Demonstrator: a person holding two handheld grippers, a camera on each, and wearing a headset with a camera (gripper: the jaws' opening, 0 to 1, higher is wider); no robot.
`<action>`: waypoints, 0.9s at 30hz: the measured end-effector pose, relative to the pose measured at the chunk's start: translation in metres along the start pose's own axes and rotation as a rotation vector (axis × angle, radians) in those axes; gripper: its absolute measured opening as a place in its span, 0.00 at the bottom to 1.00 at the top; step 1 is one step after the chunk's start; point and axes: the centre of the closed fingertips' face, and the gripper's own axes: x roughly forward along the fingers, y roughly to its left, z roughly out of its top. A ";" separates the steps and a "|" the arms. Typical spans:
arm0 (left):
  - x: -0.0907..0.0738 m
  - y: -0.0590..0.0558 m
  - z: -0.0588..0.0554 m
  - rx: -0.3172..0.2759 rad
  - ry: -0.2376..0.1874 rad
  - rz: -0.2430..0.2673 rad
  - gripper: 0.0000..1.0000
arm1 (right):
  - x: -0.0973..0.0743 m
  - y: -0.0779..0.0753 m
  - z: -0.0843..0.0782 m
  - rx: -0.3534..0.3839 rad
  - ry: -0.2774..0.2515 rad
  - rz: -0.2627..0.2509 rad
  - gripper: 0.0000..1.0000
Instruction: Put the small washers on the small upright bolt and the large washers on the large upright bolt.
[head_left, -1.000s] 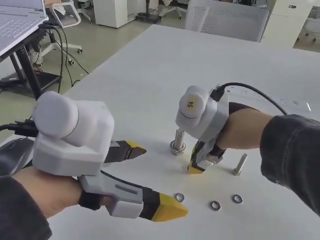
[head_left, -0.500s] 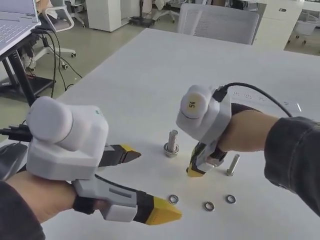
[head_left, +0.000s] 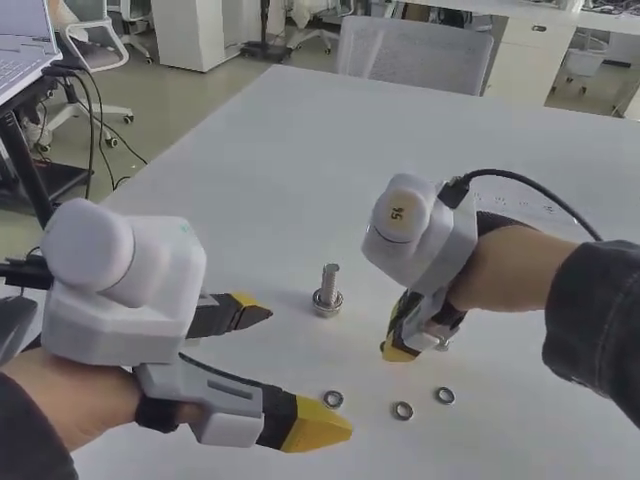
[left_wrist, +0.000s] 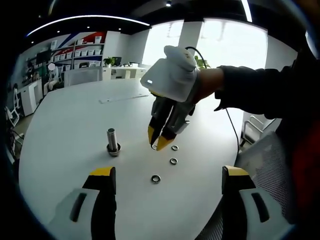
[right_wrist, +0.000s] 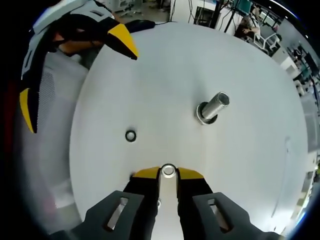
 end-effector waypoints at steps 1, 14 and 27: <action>0.000 0.000 0.000 0.000 -0.001 0.000 0.87 | -0.001 0.001 -0.001 0.001 0.001 -0.002 0.14; 0.000 -0.004 0.000 0.010 -0.002 -0.007 0.87 | -0.012 0.015 -0.024 0.041 0.000 -0.010 0.14; 0.000 -0.007 -0.001 0.018 -0.002 -0.013 0.87 | -0.028 0.024 -0.055 0.092 0.009 -0.030 0.14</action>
